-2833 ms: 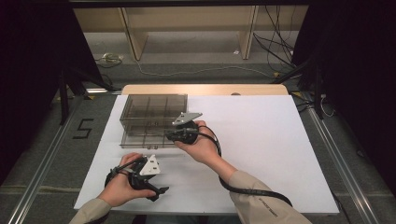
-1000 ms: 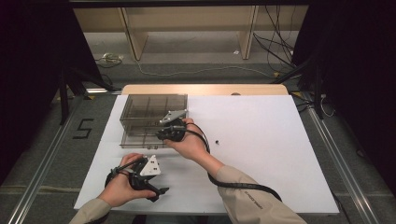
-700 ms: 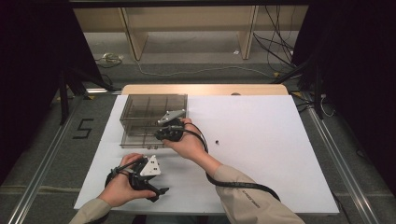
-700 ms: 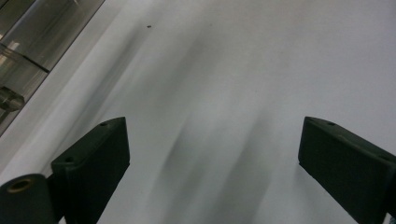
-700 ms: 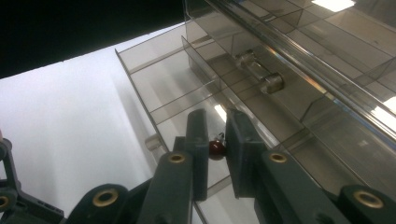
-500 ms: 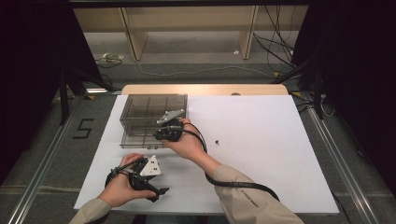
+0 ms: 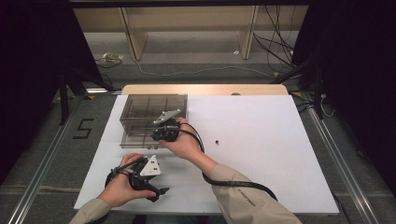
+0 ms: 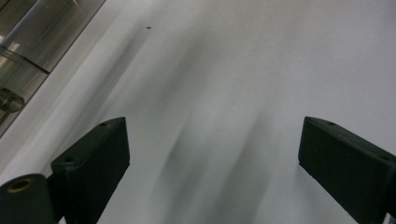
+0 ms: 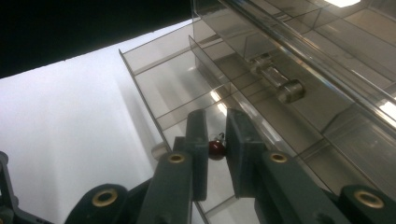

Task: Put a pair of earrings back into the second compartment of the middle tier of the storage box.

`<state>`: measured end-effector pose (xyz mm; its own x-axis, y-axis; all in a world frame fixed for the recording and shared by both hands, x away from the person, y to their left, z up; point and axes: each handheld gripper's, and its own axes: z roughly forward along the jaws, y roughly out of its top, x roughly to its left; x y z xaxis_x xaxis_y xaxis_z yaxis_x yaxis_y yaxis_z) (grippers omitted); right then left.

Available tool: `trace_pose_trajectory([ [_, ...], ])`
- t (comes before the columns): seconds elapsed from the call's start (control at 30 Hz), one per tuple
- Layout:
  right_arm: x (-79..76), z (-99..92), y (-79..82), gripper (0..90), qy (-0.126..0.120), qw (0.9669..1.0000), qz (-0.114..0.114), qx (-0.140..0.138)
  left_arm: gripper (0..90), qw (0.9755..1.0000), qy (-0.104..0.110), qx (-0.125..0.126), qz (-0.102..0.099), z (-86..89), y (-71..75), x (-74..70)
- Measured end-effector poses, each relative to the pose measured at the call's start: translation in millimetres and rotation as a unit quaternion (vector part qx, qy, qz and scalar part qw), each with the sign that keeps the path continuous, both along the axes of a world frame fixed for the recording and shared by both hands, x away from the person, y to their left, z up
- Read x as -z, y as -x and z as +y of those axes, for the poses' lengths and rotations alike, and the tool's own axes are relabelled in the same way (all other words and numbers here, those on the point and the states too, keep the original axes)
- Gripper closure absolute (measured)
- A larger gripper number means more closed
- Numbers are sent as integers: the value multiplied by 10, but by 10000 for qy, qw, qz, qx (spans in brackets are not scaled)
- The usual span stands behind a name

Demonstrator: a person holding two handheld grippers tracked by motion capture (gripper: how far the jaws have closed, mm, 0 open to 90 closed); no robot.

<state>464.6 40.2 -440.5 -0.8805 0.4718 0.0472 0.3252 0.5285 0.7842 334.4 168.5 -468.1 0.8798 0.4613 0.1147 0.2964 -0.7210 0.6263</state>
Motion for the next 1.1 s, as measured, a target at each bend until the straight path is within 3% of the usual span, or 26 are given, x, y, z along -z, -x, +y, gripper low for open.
trace_pose_trajectory([
  [0.27, -3, 43, -4, 781, 9, 10000, -5, 1, 85, 10000, 2, 1, 3, 0, 0, 3],
  [0.53, -25, 12, -11, 658, -49, 10000, -66, 20, 85, 10000, 2, -9, -2, 2, 2, 5],
  [0.77, -70, -135, 9, 578, -131, 9999, -91, 46, 86, 10000, -4, -6, 8, -1, 2, 3],
  [1.1, -150, -487, 35, 496, -295, 9992, -94, 258, 86, 10000, 2, -8, -4, -8, 3, 5],
])
